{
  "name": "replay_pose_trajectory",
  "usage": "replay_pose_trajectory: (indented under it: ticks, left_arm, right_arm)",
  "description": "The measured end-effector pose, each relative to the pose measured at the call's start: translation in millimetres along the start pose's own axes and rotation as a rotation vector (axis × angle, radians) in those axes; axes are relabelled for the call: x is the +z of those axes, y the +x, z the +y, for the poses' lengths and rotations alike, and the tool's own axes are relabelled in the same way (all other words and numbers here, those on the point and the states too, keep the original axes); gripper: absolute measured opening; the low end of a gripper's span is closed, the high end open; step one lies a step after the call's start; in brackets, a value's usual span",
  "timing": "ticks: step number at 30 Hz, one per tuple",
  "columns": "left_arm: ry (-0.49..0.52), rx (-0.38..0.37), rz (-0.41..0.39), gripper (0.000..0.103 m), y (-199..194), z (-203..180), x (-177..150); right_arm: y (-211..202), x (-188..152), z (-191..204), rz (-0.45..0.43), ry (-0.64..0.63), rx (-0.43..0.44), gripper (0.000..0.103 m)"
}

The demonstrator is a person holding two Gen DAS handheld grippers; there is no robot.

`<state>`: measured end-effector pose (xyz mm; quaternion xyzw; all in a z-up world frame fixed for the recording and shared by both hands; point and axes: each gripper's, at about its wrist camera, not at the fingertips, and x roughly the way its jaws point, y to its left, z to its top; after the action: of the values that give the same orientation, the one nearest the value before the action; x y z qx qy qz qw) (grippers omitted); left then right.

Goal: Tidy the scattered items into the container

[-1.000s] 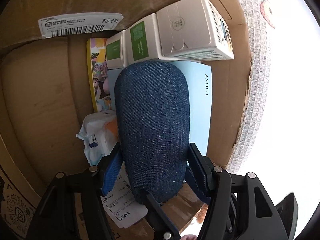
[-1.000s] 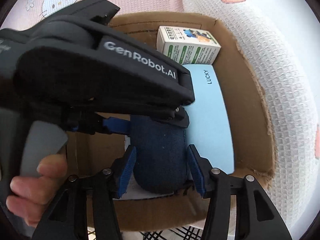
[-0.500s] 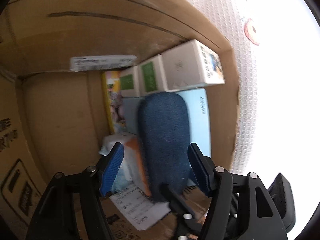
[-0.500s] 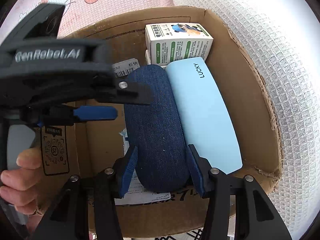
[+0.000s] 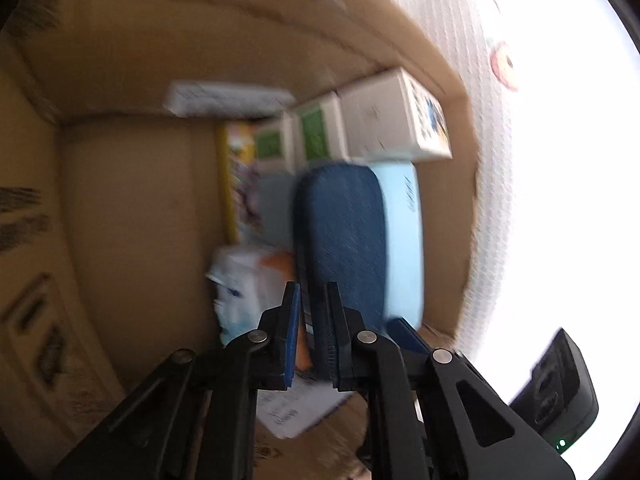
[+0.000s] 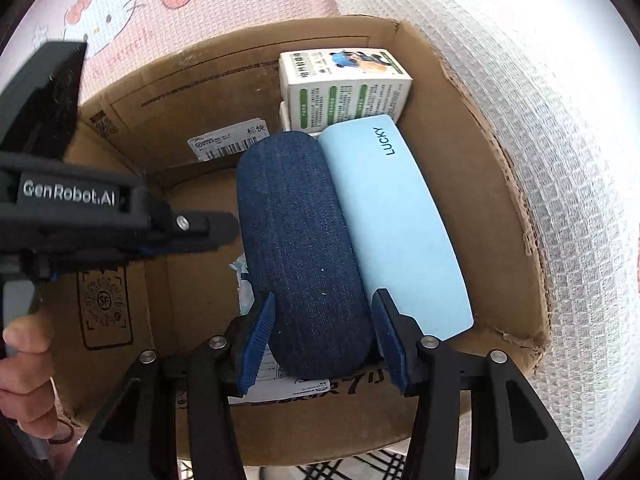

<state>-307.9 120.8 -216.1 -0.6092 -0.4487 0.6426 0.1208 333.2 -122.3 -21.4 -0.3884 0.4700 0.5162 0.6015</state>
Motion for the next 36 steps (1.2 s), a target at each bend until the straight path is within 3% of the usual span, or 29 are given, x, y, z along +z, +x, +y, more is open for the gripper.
replay_pose_trajectory:
  ticks: [2, 8, 17, 18, 20, 22, 25, 32, 34, 36]
  left_arm:
    - [0.037, -0.012, 0.004, 0.012, -1.7, -5.9, -2.6]
    - [0.022, -0.060, 0.032, 0.012, 4.1, -3.3, 4.0]
    - [0.075, -0.041, -0.005, 0.012, 6.4, -8.2, -5.0]
    - [0.079, -0.037, -0.012, 0.014, 6.5, -9.1, -6.5]
    - [0.102, -0.032, -0.018, 0.027, 7.1, -13.2, -9.4]
    - [0.125, -0.040, -0.015, 0.050, 6.5, -19.1, -12.4]
    - [0.180, -0.029, -0.034, 0.054, -0.7, -30.1, -16.6]
    - [0.319, 0.107, -0.131, 0.061, -20.9, -39.0, -30.9]
    - [0.346, 0.122, -0.162, 0.061, -47.1, -37.1, -45.2]
    - [0.356, 0.119, -0.173, 0.061, -103.1, -46.6, -73.0]
  right_arm:
    - [-5.6, -24.5, 3.0, -0.006, 0.005, -0.021, 0.048]
    - [-11.6, -25.5, -8.2, -0.017, 0.045, -0.027, 0.048]
    - [-21.8, -29.4, 0.2, -0.033, 0.099, -0.123, 0.048]
    - [-26.4, -32.1, 1.0, -0.045, 0.115, -0.120, 0.048]
    - [-42.1, -40.4, -0.4, -0.098, 0.181, -0.106, 0.048]
    - [-51.4, -48.9, -0.8, -0.154, 0.252, -0.061, 0.048]
    - [-54.8, -60.1, -0.5, -0.191, 0.338, -0.002, 0.048]
    - [-69.6, -72.8, 14.7, -0.217, 0.347, -0.090, 0.049]
    - [-81.8, -79.3, 16.7, -0.232, 0.369, -0.088, 0.049]
    - [-96.9, -89.0, 17.8, -0.245, 0.385, -0.089, 0.049]
